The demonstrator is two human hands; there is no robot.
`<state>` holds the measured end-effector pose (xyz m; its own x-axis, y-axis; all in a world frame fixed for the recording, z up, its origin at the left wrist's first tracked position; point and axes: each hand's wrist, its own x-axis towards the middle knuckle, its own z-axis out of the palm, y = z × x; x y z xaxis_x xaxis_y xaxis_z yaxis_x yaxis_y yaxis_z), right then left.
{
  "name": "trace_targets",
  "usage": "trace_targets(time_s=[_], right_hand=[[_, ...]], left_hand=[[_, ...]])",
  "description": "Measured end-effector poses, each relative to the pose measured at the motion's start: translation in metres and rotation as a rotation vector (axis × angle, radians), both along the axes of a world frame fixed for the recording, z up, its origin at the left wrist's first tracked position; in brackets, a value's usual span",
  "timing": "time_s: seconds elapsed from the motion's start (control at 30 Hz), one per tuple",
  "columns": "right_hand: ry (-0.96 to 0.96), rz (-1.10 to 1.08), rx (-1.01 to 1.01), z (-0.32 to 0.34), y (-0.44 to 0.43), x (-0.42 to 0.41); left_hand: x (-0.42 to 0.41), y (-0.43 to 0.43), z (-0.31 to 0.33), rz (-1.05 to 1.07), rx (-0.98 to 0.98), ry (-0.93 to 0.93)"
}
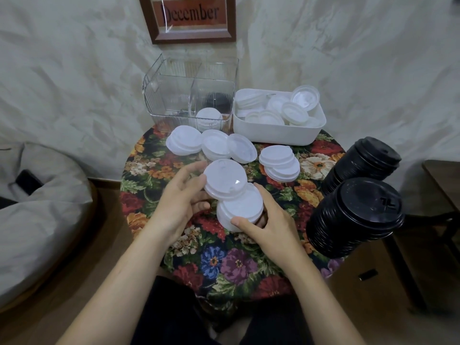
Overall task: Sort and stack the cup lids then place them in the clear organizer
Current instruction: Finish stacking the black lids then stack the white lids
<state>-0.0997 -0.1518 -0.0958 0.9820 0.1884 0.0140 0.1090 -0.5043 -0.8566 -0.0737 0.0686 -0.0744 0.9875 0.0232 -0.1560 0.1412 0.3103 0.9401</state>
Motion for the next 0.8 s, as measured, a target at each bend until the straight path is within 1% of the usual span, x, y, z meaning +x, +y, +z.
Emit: trace_targets(time_s=[0.17,0.23,0.3,0.4,0.47,0.6,0.8], right_hand=[[0.009,0.001,0.003,-0.001,-0.001,0.0],[0.009,0.003,0.004,0.0,-0.001,0.0],[0.012,0.0,0.012,0.0,-0.001,0.0],[0.012,-0.006,0.013,-0.001,0.0,0.001],[0.015,-0.004,0.014,-0.001,0.0,0.001],[0.035,-0.015,0.036,-0.002,0.0,0.002],[0.012,0.018,0.084,-0.002,0.0,0.001]], left_hand=[[-0.003,0.002,0.001,-0.034,-0.023,0.036],[-0.004,0.0,0.001,-0.041,0.026,0.042],[-0.005,-0.003,0.001,-0.051,0.133,0.001],[-0.006,-0.011,0.0,-0.043,0.349,-0.125],[-0.006,-0.015,-0.002,-0.022,0.449,-0.175],[-0.009,-0.019,-0.009,0.041,0.596,-0.178],[-0.019,-0.037,-0.002,0.122,0.961,-0.213]])
